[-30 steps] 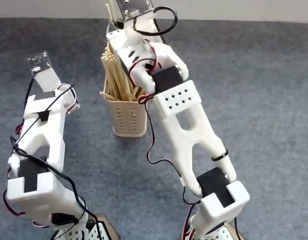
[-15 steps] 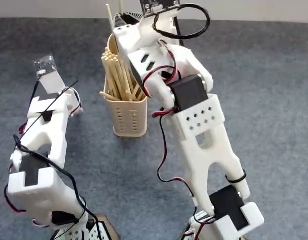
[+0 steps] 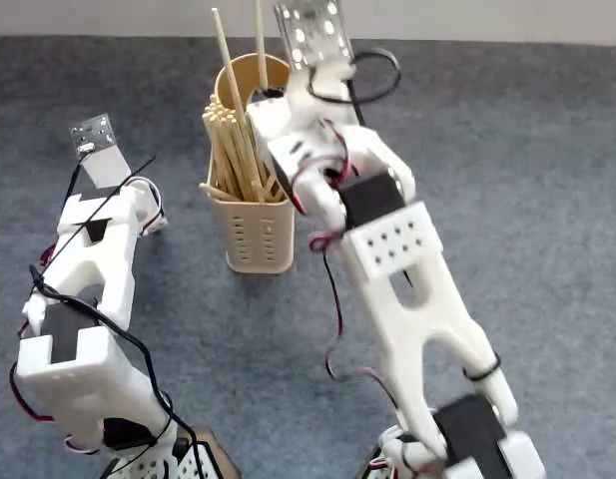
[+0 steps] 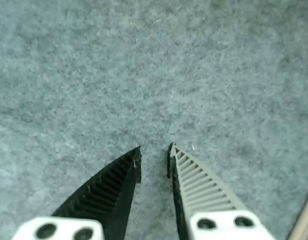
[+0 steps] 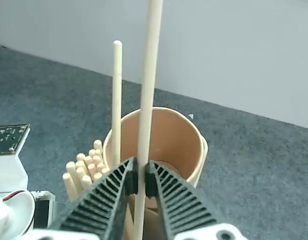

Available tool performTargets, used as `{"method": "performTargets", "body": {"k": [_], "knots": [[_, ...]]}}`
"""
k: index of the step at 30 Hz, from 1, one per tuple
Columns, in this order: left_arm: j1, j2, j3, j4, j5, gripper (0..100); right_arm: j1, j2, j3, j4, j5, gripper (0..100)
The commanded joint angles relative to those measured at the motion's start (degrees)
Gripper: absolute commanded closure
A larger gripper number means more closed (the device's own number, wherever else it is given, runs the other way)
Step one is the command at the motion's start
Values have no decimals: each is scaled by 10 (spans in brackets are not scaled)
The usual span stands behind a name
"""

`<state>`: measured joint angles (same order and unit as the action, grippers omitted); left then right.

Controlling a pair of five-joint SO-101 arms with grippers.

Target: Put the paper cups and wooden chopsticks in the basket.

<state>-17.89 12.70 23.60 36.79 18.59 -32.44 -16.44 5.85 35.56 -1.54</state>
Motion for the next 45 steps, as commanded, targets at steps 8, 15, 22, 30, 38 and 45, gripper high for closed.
{"method": "performTargets", "body": {"k": [8, 15, 22, 30, 38, 45], "knots": [[8, -7, -20, -5, -4, 874, -7, -205, 360, -214, 0, 924], [-24, -8, -163, 105, -6, 870, -74, -307, 361, -98, 88, 733], [-9, -5, -529, 340, -102, 870, -73, -469, 357, 22, 99, 732], [79, 95, -873, 447, -131, 870, -32, -558, 290, 191, 100, 732], [193, 192, -1014, 470, -127, 870, 96, -580, 525, 172, 100, 732], [243, 158, -1095, 521, -129, 870, 101, -590, 725, 15, 98, 732]]}}
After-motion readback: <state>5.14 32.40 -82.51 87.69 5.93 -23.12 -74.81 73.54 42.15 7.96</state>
